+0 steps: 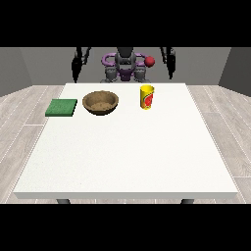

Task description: Pick the cup and pour the ball into the bowl, then pick the bowl and place it on the pad

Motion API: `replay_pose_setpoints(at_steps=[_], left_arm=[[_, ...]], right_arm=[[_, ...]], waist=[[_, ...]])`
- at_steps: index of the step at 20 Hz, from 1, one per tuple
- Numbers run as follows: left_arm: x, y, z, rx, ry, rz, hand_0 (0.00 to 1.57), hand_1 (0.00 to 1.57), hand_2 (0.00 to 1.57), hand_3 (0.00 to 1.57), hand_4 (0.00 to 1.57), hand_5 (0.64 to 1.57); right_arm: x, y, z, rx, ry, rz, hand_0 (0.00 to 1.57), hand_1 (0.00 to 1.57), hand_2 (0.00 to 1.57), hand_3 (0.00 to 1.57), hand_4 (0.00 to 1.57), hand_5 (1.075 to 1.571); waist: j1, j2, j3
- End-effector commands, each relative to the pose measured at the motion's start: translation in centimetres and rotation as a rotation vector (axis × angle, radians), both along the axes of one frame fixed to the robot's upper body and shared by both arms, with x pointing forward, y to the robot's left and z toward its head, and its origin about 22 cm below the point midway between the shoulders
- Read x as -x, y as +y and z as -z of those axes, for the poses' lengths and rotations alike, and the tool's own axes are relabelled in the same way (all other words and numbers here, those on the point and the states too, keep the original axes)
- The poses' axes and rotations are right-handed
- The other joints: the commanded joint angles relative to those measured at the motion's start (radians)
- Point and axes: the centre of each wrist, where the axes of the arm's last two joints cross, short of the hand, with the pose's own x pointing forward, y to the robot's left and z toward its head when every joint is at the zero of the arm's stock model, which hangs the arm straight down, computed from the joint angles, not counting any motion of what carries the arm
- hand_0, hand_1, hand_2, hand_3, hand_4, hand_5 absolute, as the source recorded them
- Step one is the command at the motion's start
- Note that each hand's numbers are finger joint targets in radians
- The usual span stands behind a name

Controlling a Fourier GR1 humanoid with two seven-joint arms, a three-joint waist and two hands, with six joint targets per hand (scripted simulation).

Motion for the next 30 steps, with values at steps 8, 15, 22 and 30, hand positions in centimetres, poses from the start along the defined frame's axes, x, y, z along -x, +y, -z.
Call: replay_pose_setpoints(at_steps=[8, 15, 22, 30], left_arm=[[-0.7, -1.2, -4.2, 0.202, -0.008, -0.033, 0.0, 0.0, 0.0, 0.0, 0.0, 1.558], [-1.8, 1.2, -7.0, 0.157, -0.149, -0.047, 0.0, 0.0, 0.0, 0.0, 0.0, 1.544], [-4.1, 3.0, -5.0, 0.156, -0.29, -0.055, 0.0, 0.0, 0.0, 0.0, 0.0, 1.528], [-4.1, -0.3, 2.4, 0.135, -0.345, -0.088, 0.0, 0.0, 0.0, 0.0, 0.0, 1.523]], right_arm=[[0.2, -4.9, -4.4, -0.094, -0.04, -0.082, 0.0, 0.0, 0.0, 0.0, 0.0, 1.569], [0.6, -6.6, -6.2, -0.108, -0.174, -0.071, 0.0, 0.0, 0.0, 0.0, 0.0, 1.57], [-1.3, -5.1, -5.9, -0.125, -0.288, -0.103, 0.0, 0.0, 0.0, 0.0, 0.0, 1.57], [-1.3, -4.8, -4.8, -0.099, -0.328, -0.152, 0.0, 0.0, 0.0, 0.0, 0.0, 1.571]], waist=[[-0.016, -0.266, -0.0002], [-0.007, -0.099, -0.001], [-0.024, 0.054, -0.0012], [-0.068, 0.125, -0.0013]])
